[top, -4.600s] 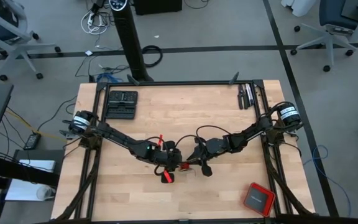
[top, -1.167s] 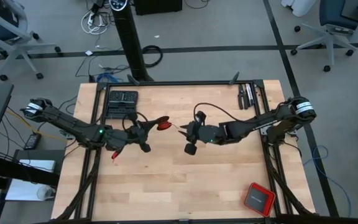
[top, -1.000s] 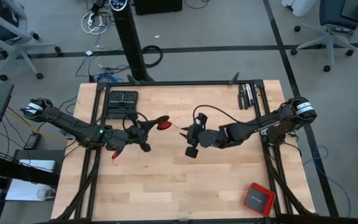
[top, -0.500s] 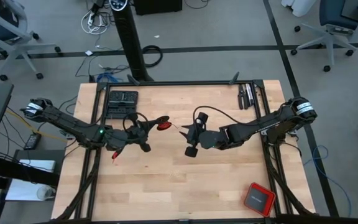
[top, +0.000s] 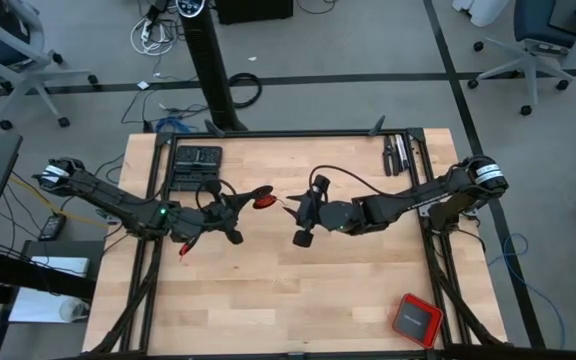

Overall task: Coil cords
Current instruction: Uncoil the red wire from the spool

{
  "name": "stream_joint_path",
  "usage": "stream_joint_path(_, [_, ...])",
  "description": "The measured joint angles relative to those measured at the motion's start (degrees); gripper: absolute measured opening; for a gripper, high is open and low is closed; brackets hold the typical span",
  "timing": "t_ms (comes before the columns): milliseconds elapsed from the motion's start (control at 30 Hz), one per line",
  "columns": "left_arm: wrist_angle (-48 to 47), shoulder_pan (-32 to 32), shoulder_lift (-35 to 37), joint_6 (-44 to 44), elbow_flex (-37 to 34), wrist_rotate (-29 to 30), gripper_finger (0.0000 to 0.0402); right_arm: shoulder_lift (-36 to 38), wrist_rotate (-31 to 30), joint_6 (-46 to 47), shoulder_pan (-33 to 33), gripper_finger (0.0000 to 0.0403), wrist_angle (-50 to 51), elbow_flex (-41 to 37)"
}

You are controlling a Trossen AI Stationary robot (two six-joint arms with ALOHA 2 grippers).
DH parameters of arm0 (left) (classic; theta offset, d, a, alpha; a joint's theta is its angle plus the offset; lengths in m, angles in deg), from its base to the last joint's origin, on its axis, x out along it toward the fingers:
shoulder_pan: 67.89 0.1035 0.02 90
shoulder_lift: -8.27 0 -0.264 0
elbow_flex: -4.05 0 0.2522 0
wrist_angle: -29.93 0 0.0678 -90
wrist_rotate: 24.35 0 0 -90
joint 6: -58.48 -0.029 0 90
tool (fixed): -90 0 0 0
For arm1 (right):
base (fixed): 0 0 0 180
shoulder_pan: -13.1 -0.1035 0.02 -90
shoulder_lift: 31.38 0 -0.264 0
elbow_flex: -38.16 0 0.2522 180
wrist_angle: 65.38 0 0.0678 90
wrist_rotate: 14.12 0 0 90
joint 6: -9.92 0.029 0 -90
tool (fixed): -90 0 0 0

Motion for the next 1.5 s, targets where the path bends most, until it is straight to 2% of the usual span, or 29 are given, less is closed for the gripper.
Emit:
stream_joint_path(500, [0.3, 0.0, 0.0, 0.0, 0.0, -1.1, 0.0, 0.0, 0.8, -0.4, 0.4, 0.0104, -1.4, 0.0])
stream_joint_path(633, [-1.3, 0.0, 0.0, 0.1, 0.0, -1.1, 0.0, 0.0, 0.8, -0.4, 0.2, 0.0075, -1.4, 0.0])
stream_joint_path(833, [-2.4, 0.0, 0.0, 0.4, 0.0, -1.1, 0.0, 0.0, 0.9, -0.9, -0.6, 0.0007, 0.0, 0.0])
stream_joint_path(1033, [-2.2, 0.0, 0.0, 0.4, 0.0, -1.1, 0.0, 0.0, 0.1, 0.5, -0.7, 0.0003, 0.8, 0.0])
stream_joint_path(1133, [-2.6, 0.0, 0.0, 0.4, 0.0, -1.4, 0.0, 0.0, -3.2, 0.3, -0.5, 0.0002, 0.9, 0.0])
stream_joint_path(1233, [-4.8, 0.0, 0.0, -0.5, 0.0, -5.3, 0.0, 0.0, -6.5, -1.4, -0.2, 0.0002, 2.0, 0.0])
stream_joint_path(1367, [-7.0, -0.1, -0.3, -1.9, 0.0, -6.5, 0.0, 0.0, -6.7, -6.2, -0.2, 0.0001, 1.2, 0.0])
stream_joint_path(1500, [-5.4, -0.6, -0.8, -3.6, 0.0, -6.7, 0.0, 0.0, -6.8, -6.8, -0.1, 0.0001, 1.5, 0.0])
